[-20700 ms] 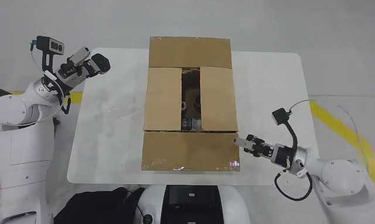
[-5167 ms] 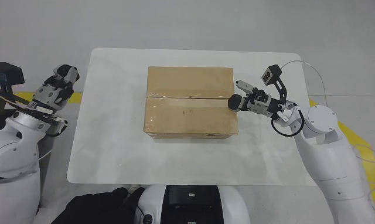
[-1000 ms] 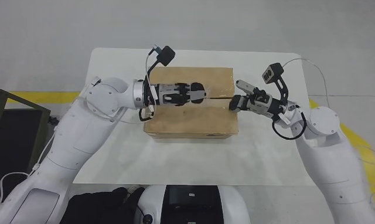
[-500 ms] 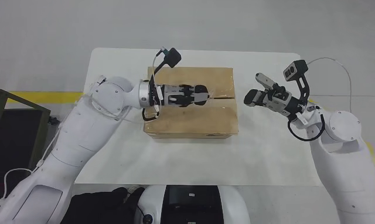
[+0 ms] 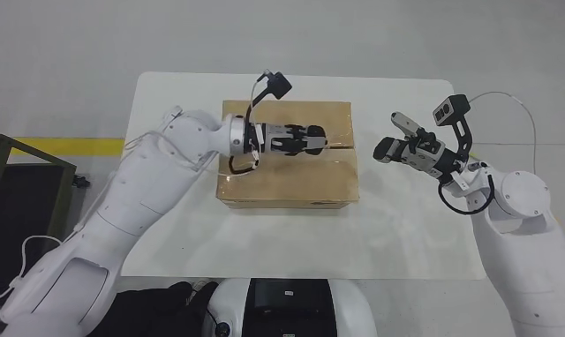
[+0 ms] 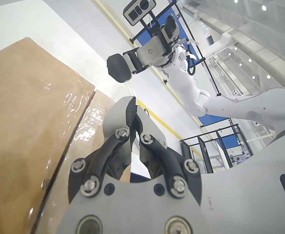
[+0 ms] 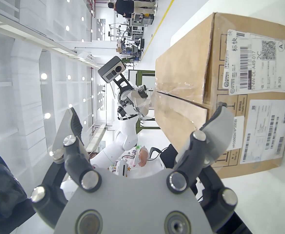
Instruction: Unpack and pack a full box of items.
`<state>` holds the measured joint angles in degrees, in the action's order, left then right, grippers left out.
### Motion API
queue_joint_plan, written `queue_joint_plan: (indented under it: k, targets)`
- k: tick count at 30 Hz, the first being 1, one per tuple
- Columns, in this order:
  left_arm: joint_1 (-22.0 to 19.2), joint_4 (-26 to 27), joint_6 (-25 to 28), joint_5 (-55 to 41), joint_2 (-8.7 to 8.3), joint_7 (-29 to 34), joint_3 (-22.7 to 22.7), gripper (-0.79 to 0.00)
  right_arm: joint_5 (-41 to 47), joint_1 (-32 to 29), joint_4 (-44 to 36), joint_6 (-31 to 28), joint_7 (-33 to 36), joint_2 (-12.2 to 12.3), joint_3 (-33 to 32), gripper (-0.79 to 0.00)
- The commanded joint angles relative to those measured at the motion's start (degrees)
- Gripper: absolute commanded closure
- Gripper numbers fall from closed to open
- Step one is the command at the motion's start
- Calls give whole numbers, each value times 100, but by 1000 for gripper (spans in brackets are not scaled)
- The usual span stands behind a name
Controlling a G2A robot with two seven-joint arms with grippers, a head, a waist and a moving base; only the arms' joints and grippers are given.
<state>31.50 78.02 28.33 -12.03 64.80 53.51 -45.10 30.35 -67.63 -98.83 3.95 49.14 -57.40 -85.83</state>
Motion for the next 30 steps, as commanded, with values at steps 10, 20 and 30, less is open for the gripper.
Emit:
queue_joint_plan:
  k: [10,20,30]
  targets:
    - [-263,-303,81,322,196,-40,282,0,-9,6,27,31,-8,5,13,-785]
    - [-290,-399,90,684,313,-190,419,0,54,-133,-60,-251,-266,22,-307,-785]
    - [-263,-408,155,861,363,-222,376,0,2,-690,-388,-233,-599,83,-1065,-785]
